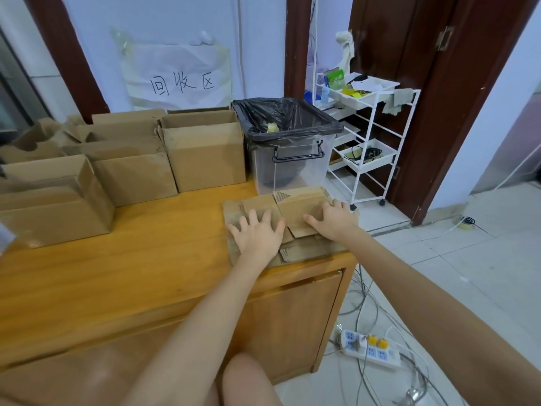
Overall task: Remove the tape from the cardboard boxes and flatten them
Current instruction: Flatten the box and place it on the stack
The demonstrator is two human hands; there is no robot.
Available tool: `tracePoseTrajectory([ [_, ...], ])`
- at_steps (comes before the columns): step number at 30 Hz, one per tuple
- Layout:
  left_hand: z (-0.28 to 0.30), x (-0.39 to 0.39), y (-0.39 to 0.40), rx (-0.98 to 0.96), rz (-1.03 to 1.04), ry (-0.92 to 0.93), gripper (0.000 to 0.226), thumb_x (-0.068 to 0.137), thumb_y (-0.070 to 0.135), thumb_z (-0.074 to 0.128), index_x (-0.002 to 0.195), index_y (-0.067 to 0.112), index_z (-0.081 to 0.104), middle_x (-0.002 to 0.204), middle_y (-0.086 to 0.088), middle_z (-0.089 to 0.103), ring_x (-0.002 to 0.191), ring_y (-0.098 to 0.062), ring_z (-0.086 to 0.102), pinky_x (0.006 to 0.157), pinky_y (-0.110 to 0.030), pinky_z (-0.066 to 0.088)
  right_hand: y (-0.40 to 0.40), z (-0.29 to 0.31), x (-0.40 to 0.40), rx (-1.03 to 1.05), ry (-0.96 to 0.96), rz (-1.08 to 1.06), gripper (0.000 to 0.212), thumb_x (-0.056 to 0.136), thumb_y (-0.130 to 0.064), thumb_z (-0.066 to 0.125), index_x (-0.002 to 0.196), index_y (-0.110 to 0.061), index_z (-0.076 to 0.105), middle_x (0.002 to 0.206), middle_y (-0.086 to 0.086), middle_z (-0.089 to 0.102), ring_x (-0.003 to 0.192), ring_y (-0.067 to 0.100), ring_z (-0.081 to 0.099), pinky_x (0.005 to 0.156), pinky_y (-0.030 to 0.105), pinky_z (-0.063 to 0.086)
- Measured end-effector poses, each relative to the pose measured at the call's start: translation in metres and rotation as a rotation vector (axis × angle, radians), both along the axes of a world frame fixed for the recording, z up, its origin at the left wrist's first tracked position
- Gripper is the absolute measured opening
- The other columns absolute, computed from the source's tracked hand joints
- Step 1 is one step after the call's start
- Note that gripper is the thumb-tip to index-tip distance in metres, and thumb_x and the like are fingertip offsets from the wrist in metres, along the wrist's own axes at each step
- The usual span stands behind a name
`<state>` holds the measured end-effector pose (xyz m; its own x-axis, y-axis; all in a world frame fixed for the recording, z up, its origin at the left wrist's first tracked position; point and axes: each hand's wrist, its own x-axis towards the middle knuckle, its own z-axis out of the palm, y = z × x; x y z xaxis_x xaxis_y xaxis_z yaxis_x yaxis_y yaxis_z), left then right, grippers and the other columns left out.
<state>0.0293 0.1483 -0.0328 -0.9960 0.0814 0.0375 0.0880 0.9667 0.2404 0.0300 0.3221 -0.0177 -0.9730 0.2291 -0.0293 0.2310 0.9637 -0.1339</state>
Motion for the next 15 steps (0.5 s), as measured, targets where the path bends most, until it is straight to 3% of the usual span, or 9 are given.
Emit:
tracePoseTrajectory([
  [7, 0.02, -0.002, -0.051, 0.036, -0.003, 0.093, 0.052, 0.102, 0.047, 0.02, 0.145, 0.025, 0.037, 0.149, -0.011, 0.031, 0.132, -0.031, 0.032, 0.108, -0.043, 0.024, -0.036, 0.031, -0.002, 0.006, 0.128, 0.123, 0.058, 0.098, -0.051, 0.036, 0.139, -0.01, 0.041, 0.141, 0.016, 0.043, 0.131, 0.035, 0.037, 0.107, 0.047, 0.033],
  [15, 0.032, 0.011, -0.139, -0.006, 0.16, 0.053, 0.053, 0.103, 0.043, 0.022, 0.149, 0.018, 0.03, 0.149, -0.013, 0.034, 0.136, -0.03, 0.031, 0.111, -0.044, 0.023, -0.14, 0.041, -0.009, 0.016, 0.085, 0.304, 0.053, 0.099, -0.048, 0.033, 0.134, -0.008, 0.045, 0.136, 0.017, 0.046, 0.126, 0.035, 0.041, 0.103, 0.045, 0.037],
])
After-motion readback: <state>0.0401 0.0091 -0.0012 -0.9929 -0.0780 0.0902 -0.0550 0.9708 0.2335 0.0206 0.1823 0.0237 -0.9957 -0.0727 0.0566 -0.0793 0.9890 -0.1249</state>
